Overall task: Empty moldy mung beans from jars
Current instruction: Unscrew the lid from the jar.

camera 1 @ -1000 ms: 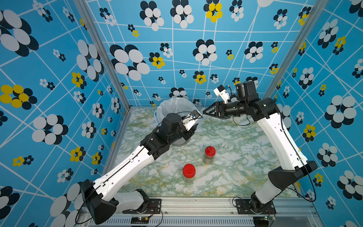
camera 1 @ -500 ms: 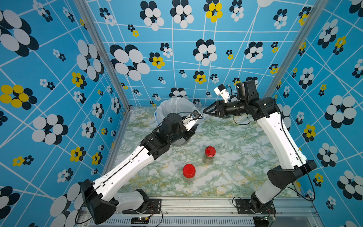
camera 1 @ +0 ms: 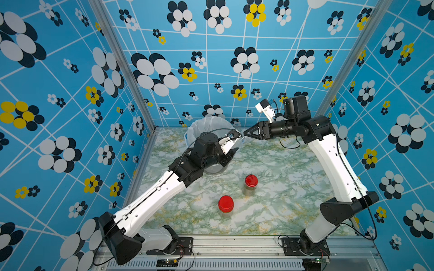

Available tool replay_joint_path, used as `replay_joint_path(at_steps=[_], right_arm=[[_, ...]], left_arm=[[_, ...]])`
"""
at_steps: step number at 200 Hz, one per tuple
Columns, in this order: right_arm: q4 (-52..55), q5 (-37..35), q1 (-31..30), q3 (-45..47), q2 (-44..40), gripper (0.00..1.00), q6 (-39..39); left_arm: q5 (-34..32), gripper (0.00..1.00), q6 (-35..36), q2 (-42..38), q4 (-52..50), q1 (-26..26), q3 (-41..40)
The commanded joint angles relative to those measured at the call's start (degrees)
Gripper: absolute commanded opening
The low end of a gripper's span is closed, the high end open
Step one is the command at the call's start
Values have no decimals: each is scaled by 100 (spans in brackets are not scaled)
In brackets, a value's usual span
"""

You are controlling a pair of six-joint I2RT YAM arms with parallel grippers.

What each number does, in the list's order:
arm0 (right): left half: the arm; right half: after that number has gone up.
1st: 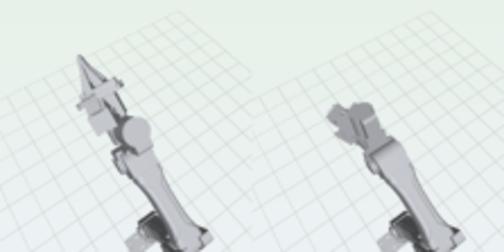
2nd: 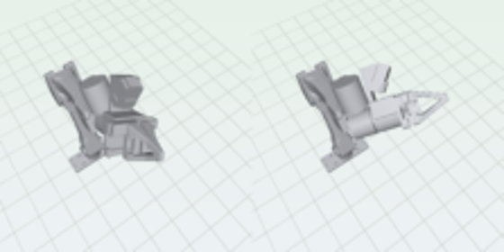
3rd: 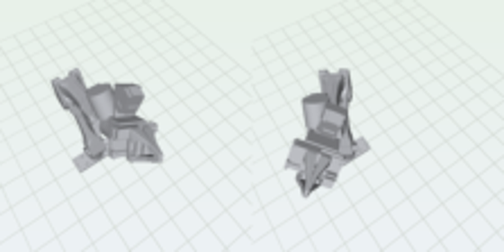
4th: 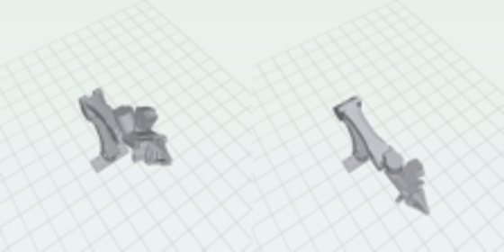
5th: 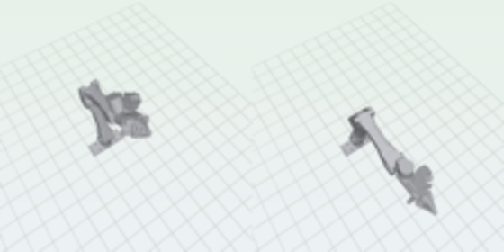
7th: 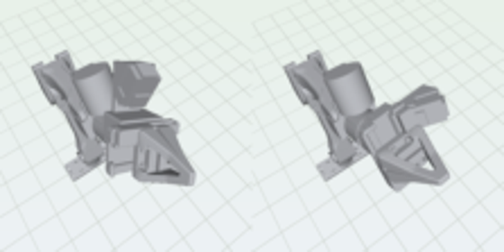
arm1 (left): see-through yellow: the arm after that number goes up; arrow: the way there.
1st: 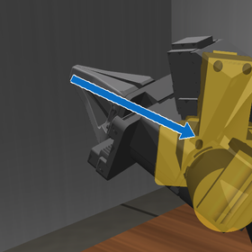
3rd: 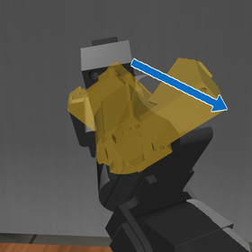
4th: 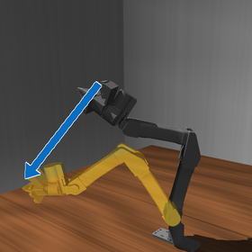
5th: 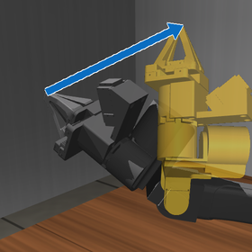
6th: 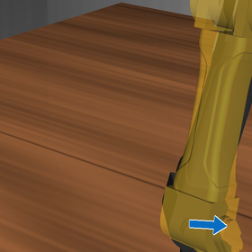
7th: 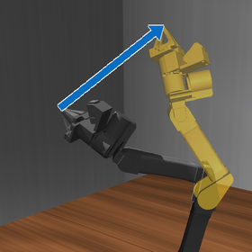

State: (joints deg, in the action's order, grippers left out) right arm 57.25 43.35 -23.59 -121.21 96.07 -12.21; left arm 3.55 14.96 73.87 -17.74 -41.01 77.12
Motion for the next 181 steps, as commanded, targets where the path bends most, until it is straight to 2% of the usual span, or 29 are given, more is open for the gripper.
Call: replay_joint_path(at_steps=[1, 58, 89, 120, 153, 181], right_arm=[[17, 38, -40, 97, -348, 33, 670], [-160, 227, -39, 532, -790, 32, 1456], [-144, -256, -38, 842, -1005, 31, 2007], [-145, -640, -39, 1092, -1112, 31, 2490], [-215, -482, -40, 1240, -1243, 31, 3233], [-755, -280, -39, 1824, -1582, 33, 3711]], left_arm=[[331, 14, -441, -84, 337, 261, 139], [1322, 14, -824, -192, 488, 791, 22], [1848, 14, -969, -162, 336, 1116, 74], [2011, 15, -962, -136, 243, 1216, 99], [2108, 14, -933, -42, 161, 1263, 163], [2237, 14, -969, 27, 95, 1310, 233]])
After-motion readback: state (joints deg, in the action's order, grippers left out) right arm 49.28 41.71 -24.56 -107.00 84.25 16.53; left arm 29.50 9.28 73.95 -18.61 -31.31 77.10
